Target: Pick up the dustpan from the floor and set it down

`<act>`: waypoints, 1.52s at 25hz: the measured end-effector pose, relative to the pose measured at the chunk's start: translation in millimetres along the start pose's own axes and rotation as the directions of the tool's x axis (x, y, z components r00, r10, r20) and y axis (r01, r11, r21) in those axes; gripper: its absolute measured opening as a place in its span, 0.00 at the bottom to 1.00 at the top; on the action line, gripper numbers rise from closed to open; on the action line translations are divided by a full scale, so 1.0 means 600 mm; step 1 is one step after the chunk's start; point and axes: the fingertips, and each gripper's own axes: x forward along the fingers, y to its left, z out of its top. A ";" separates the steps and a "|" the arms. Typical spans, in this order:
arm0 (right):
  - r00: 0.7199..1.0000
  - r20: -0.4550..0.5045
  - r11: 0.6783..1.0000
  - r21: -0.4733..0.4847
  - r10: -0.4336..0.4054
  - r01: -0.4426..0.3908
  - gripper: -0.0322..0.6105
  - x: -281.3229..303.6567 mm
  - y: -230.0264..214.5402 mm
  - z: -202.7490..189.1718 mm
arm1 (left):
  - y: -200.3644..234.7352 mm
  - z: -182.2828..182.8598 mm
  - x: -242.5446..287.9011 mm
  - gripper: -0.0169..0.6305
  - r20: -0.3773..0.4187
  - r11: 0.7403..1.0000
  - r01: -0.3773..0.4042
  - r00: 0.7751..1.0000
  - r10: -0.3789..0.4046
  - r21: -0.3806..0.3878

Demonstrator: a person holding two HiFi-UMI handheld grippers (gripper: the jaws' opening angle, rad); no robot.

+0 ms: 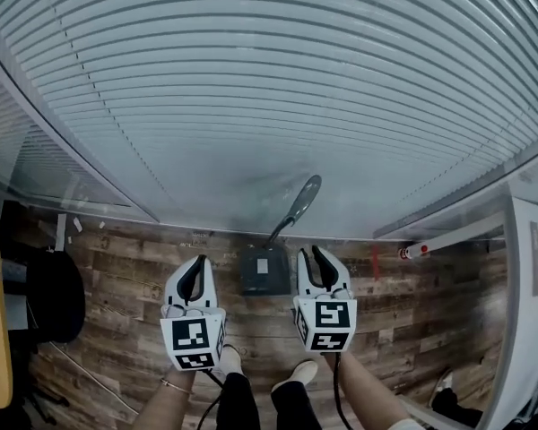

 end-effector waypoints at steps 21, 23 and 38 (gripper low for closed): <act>0.989 0.144 0.999 0.055 -0.007 -0.001 0.16 -0.295 -0.133 0.139 | -0.155 0.223 -0.166 0.05 0.142 0.996 -0.009 0.990 0.022 -0.093; 0.990 0.140 0.997 0.081 -0.009 -0.002 0.15 -0.305 -0.142 0.134 | -0.160 0.221 -0.178 0.05 0.147 0.993 -0.013 0.989 0.030 -0.119; 0.965 0.250 0.985 0.164 -0.084 0.043 0.11 -0.402 -0.190 0.293 | -0.192 0.385 -0.262 0.05 0.230 0.999 0.022 0.973 -0.012 -0.043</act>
